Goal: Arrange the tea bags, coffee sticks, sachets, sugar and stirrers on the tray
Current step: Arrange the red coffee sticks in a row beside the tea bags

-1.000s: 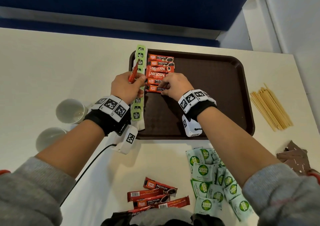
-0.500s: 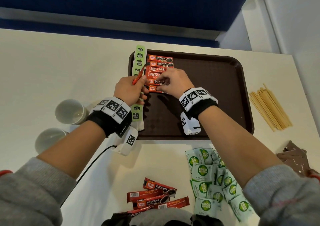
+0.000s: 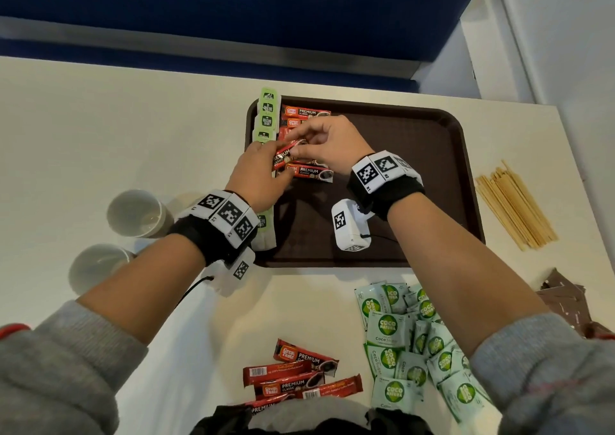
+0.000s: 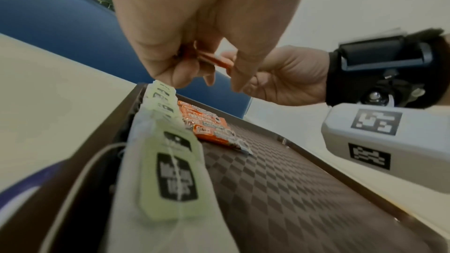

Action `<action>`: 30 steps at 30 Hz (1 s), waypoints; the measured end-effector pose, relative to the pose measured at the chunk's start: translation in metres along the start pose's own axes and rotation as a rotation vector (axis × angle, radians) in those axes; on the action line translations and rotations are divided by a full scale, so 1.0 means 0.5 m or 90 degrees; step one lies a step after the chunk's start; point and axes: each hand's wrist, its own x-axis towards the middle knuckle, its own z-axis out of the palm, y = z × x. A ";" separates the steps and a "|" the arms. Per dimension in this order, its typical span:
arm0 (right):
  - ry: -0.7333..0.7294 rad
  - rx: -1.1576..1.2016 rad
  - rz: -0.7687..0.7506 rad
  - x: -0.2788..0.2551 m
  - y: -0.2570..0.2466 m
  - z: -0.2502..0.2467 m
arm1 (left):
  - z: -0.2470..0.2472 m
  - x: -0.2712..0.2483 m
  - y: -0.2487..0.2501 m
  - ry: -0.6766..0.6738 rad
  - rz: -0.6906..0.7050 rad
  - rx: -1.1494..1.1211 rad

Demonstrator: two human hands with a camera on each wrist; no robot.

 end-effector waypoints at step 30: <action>-0.033 -0.302 0.136 -0.034 0.094 0.003 | 0.015 -0.037 0.013 -0.032 0.039 0.334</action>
